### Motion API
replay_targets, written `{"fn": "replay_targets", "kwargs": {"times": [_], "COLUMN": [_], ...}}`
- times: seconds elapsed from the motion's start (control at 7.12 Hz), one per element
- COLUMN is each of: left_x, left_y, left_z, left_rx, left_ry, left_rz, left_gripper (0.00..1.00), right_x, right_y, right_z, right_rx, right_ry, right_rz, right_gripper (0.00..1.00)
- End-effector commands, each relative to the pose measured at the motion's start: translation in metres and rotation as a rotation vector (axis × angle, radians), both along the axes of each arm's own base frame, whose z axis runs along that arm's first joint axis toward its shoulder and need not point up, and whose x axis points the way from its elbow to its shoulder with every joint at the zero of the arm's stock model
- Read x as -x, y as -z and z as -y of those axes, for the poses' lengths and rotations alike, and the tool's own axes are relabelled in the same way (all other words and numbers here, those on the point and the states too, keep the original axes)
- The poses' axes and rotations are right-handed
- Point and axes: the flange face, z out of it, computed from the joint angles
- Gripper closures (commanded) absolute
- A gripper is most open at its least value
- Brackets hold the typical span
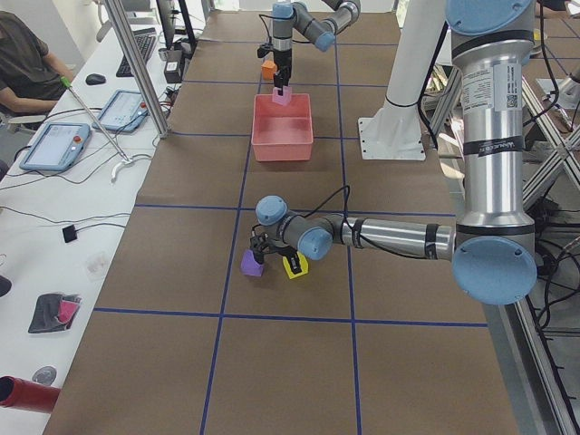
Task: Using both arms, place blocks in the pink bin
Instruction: 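Carry lavender cube into pink bin with right gripper while left grasps yellow-green cube, then carry yellow-green cube into bin with left gripper while right moves toward orange cube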
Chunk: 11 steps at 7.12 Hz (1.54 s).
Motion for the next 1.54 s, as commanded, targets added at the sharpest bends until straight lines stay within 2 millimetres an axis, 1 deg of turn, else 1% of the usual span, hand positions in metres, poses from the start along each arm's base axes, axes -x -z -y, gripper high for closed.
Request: {"fn": "replay_targets", "kwargs": {"times": [0.0, 0.14, 0.28, 0.42, 0.56, 0.7, 0.84, 0.98, 1.12, 1.26, 1.4], "left_x": [-0.027, -0.044, -0.063, -0.083, -0.108, -0.141, -0.176, -0.227, -0.27, -0.308, -0.336], "left_y": [0.078, 0.14, 0.216, 0.301, 0.351, 0.38, 0.412, 0.437, 0.454, 0.445, 0.436], "left_z": [0.029, 0.055, 0.082, 0.106, 0.105, 0.102, 0.098, 0.08, 0.068, 0.057, 0.044], "left_rx": [0.041, 0.061, 0.106, 0.144, 0.163, 0.18, 0.147, 0.128, 0.101, 0.081, 0.043], "left_ry": [0.032, 0.075, 0.122, 0.183, 0.185, 0.178, 0.208, 0.221, 0.22, 0.22, 0.229], "left_rz": [-0.126, -0.178, -0.24, -0.293, -0.322, -0.323, -0.289, -0.208, -0.161, -0.111, -0.074], "left_gripper": [1.0, 1.0, 1.0, 1.0, 1.0, 1.0, 1.0, 1.0, 1.0, 1.0, 1.0], "right_x": [0.035, 0.037, 0.039, 0.04, 0.034, 0.003, -0.053, -0.12, -0.167, -0.185, -0.188], "right_y": [-0.007, -0.009, -0.009, -0.009, -0.007, -0.003, -0.016, -0.047, -0.091, -0.134, -0.179], "right_z": [-0.018, -0.019, -0.02, -0.021, -0.018, 0.005, 0.041, 0.077, 0.096, 0.107, 0.111], "right_rx": [-0.001, -0.003, -0.015, -0.028, -0.027, -0.009, 0.048, 0.04, 0.013, -0.01, -0.004], "right_ry": [0.0, 0.002, -0.013, -0.008, -0.006, -0.024, -0.043, -0.034, -0.033, -0.023, -0.036], "right_rz": [0.005, 0.003, -0.006, -0.006, 0.001, 0.024, 0.049, 0.058, 0.024, -0.033, -0.119], "right_gripper": [1.0, 0.05, 0.0, 0.0, 0.0, 0.0, 0.0, 0.0, 0.01, 0.01, 0.01]}}
